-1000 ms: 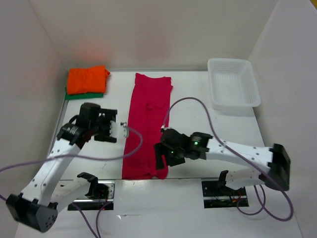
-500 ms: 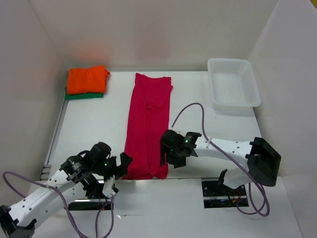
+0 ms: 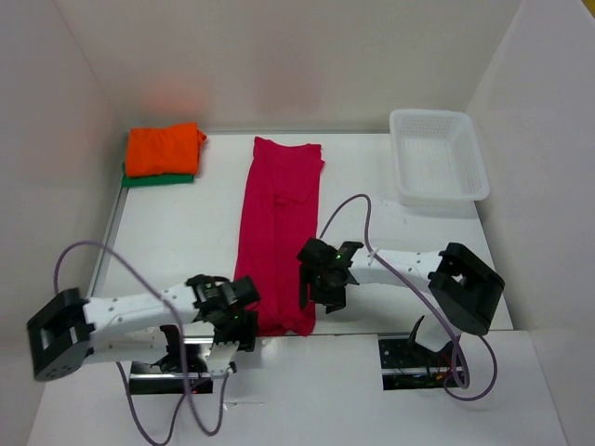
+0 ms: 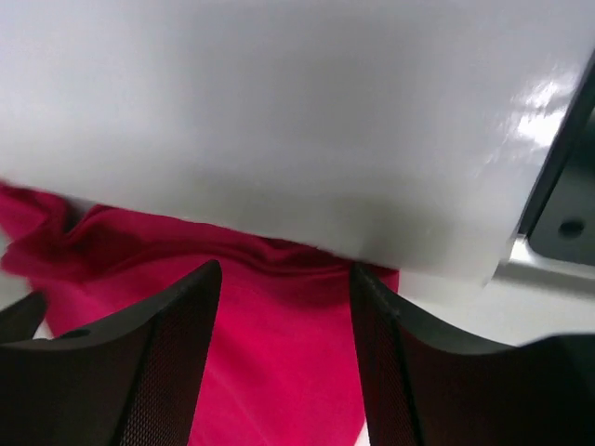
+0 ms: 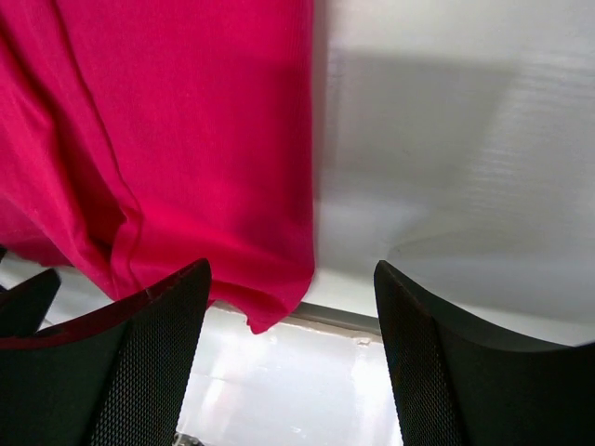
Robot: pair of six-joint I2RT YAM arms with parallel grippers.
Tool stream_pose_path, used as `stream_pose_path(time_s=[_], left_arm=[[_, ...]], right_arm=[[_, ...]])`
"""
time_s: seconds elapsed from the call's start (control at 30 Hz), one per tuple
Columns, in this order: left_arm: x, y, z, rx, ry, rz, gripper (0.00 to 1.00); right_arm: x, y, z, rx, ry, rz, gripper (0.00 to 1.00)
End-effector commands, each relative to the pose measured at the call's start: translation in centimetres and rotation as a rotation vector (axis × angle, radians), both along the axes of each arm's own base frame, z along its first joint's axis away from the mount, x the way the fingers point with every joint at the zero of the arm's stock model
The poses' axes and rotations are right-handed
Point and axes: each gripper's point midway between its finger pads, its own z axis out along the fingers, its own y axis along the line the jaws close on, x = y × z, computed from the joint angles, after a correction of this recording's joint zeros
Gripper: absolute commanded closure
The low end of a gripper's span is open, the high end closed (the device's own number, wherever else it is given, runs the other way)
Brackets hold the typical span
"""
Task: Fold and stack the t-shirts
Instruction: Grab the bottom of the folded rectangular tshirt with both arms
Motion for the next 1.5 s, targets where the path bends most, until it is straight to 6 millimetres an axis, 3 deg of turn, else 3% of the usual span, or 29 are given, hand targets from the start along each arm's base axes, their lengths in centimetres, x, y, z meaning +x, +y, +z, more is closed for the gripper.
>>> stream_pose_path(time_s=[0.0, 0.03, 0.07, 0.13, 0.2, 0.37, 0.5, 0.63, 0.77, 0.8, 0.83, 0.87, 0.9, 1.07, 1.13, 1.27, 1.4, 1.47], left_arm=[[2.0, -0.6, 0.3, 0.16, -0.027, -0.02, 0.35], [3.5, 0.7, 0.0, 0.265, -0.103, -0.018, 0.35], [3.8, 2.0, -0.4, 0.36, -0.099, 0.005, 0.35], [4.7, 2.7, 0.5, 0.385, -0.132, 0.037, 0.25], [4.1, 2.3, 1.5, 0.305, -0.137, 0.012, 0.22], [2.0, 2.8, 0.6, 0.241, -0.134, -0.054, 0.22], [1.9, 3.9, 0.0, 0.295, -0.125, -0.038, 0.25], [2.0, 3.3, -0.4, 0.303, -0.106, -0.02, 0.29], [2.1, 3.3, -0.9, 0.355, -0.074, 0.021, 0.2], [2.0, 3.5, -0.9, 0.363, -0.07, 0.02, 0.2], [2.0, 3.4, -0.9, 0.36, -0.074, 0.0, 0.2], [2.0, 3.4, -0.9, 0.36, -0.074, 0.0, 0.22], [2.0, 3.5, -1.0, 0.368, -0.07, -0.001, 0.32], [1.8, 3.6, -1.2, 0.394, -0.057, -0.001, 0.72], [1.5, 3.1, -0.9, 0.365, -0.051, -0.009, 0.93], [0.9, 1.5, 0.4, 0.207, -0.052, 0.015, 0.95], [0.9, 1.6, 0.8, 0.157, -0.08, 0.029, 0.95], [1.5, 2.1, 0.9, 0.167, -0.125, 0.038, 0.89]], right_arm=[[1.2, 1.0, 1.2, 0.044, -0.033, 0.005, 0.24], [1.3, 1.1, 1.6, 0.053, -0.04, 0.005, 0.24], [1.3, 0.8, 1.7, 0.046, -0.047, 0.001, 0.24], [1.0, 0.3, 1.5, 0.041, -0.044, 0.001, 0.24], [1.1, 0.5, 1.6, 0.05, -0.05, 0.001, 0.24], [0.6, 0.9, 0.9, 0.054, -0.015, 0.036, 0.24], [0.3, 0.6, -0.6, 0.012, 0.015, 0.085, 0.24], [0.2, 0.7, -1.7, -0.008, 0.038, 0.096, 0.25], [0.5, 0.8, -1.8, 0.0, 0.041, 0.096, 0.44], [0.5, 0.8, -1.8, 0.0, 0.041, 0.096, 0.59], [0.3, 0.5, -2.1, -0.007, 0.047, 0.096, 0.67], [0.7, 0.1, -1.9, -0.013, 0.037, 0.09, 0.73], [1.4, -0.3, -2.0, -0.021, 0.027, 0.067, 0.82], [3.2, -2.8, -1.4, -0.06, -0.009, 0.049, 0.83], [3.7, -3.6, -1.5, -0.079, -0.02, 0.059, 0.84], [5.0, -3.4, -0.9, -0.07, -0.048, 0.085, 0.84], [4.0, -2.2, 0.6, 0.029, -0.028, 0.14, 0.63], [2.3, -1.9, 1.1, 0.08, 0.016, 0.151, 0.53]])
